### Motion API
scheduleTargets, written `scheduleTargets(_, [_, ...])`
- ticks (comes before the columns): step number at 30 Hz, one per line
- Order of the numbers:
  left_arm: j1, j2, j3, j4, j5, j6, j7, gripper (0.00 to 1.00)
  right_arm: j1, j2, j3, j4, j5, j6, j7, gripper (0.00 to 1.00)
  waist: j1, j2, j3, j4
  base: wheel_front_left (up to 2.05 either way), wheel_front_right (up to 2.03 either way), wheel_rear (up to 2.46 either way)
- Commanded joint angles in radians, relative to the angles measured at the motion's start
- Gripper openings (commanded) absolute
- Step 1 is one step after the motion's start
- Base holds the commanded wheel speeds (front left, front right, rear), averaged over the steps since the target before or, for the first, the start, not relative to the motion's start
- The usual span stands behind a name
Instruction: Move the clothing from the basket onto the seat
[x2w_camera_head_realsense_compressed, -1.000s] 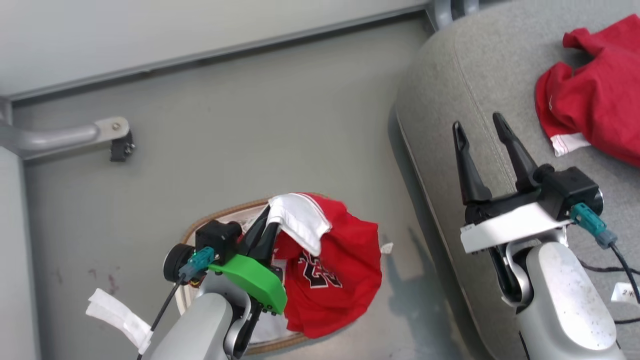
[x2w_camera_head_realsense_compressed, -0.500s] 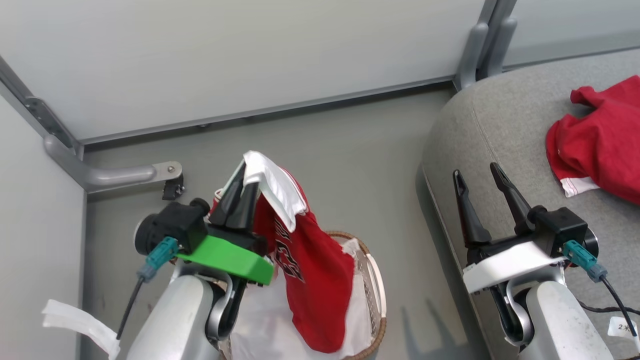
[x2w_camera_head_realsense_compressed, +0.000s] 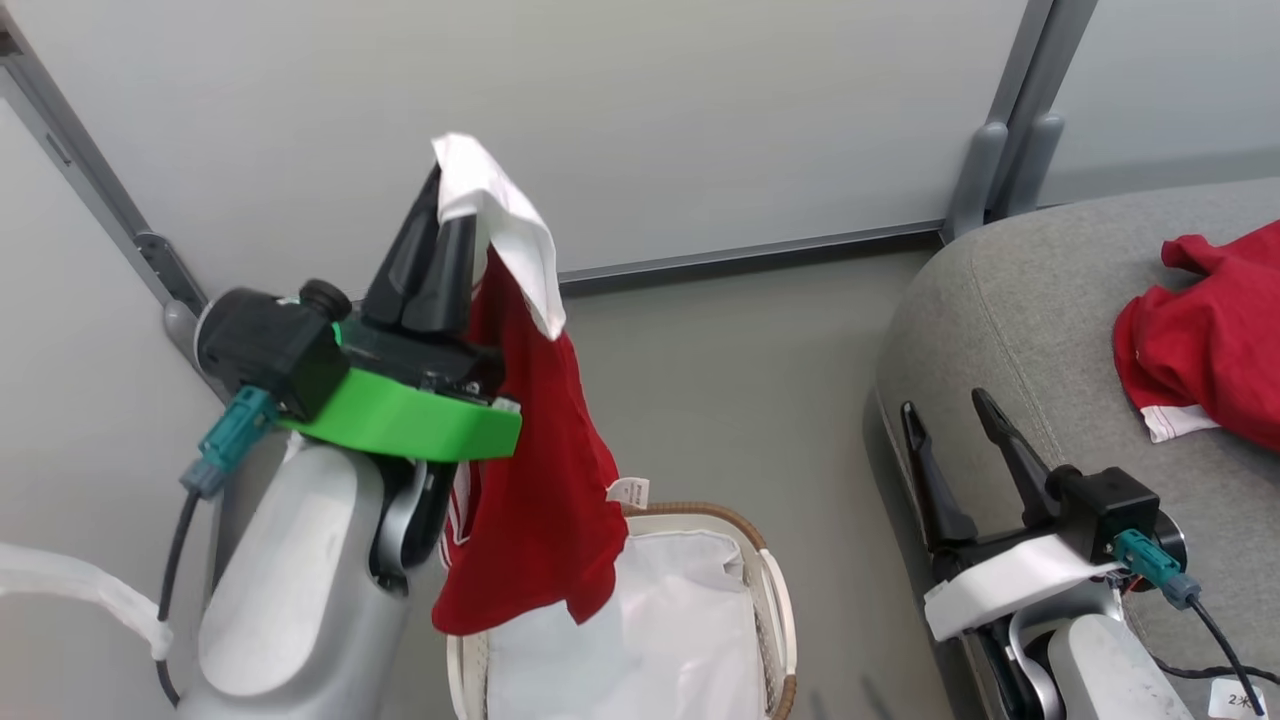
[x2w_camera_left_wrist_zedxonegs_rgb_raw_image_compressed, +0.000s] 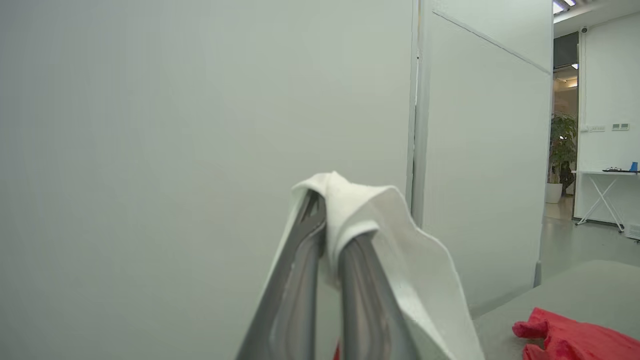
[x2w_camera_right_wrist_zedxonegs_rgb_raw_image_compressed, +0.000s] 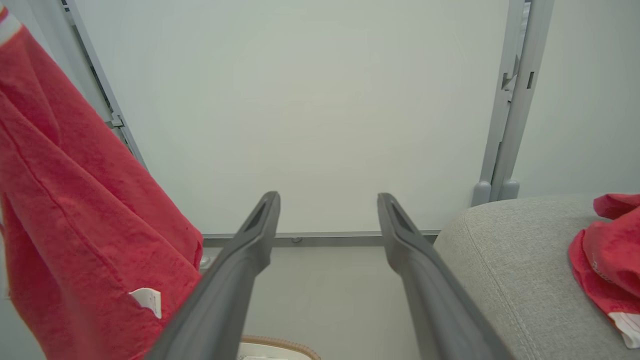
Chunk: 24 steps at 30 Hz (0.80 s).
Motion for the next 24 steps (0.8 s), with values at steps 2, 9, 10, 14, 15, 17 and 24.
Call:
scheduleTargets(2, [-0.038, 0.009, 0.011, -0.002, 0.008, -0.003, 0.0, 0.0, 0.022, -0.004, 0.007, 0.006, 0.006, -0.001, 0.0, 1.0, 0.0001, 0.0, -0.01, 0.009, 0.0, 0.0, 0.0])
scheduleTargets(9, [-0.07, -0.017, 0.017, 0.002, 0.01, -0.003, 0.0, 0.0, 0.044, -0.003, 0.126, 0.014, -0.009, -0.001, 0.0, 1.0, 0.0001, 0.0, -0.02, 0.021, 0.0, 0.0, 0.0])
scheduleTargets(10, [-0.068, -0.02, 0.013, 0.002, 0.011, -0.003, 0.0, 0.0, 0.043, -0.003, 0.158, 0.016, -0.009, -0.001, 0.0, 1.0, 0.0001, 0.0, -0.02, 0.023, 0.0, 0.0, 0.0])
scheduleTargets(14, [-0.051, -0.033, -0.004, 0.001, 0.004, -0.003, 0.0, 0.0, 0.019, -0.004, 0.302, 0.037, -0.025, -0.001, 0.0, 1.0, 0.0001, 0.0, -0.022, 0.034, 0.0, 0.0, 0.0])
scheduleTargets(15, [-0.048, -0.036, -0.006, 0.001, 0.003, -0.003, 0.0, 0.0, 0.009, -0.004, 0.33, 0.043, -0.022, -0.001, 0.0, 1.0, 0.0001, 0.0, -0.022, 0.036, 0.0, 0.0, 0.0])
scheduleTargets(17, [-0.043, -0.041, -0.014, -0.001, 0.002, -0.003, 0.0, 0.0, -0.015, -0.004, 0.39, 0.063, -0.017, -0.001, 0.0, 1.0, 0.0001, 0.0, -0.021, 0.041, 0.0, 0.0, 0.0])
scheduleTargets(24, [-0.049, -0.054, -0.042, -0.004, -0.006, -0.003, 0.0, 0.0, -0.139, -0.006, 0.497, 0.136, -0.017, -0.001, 0.0, 1.0, 0.0001, 0.0, -0.018, 0.068, 0.0, 0.0, 0.0])
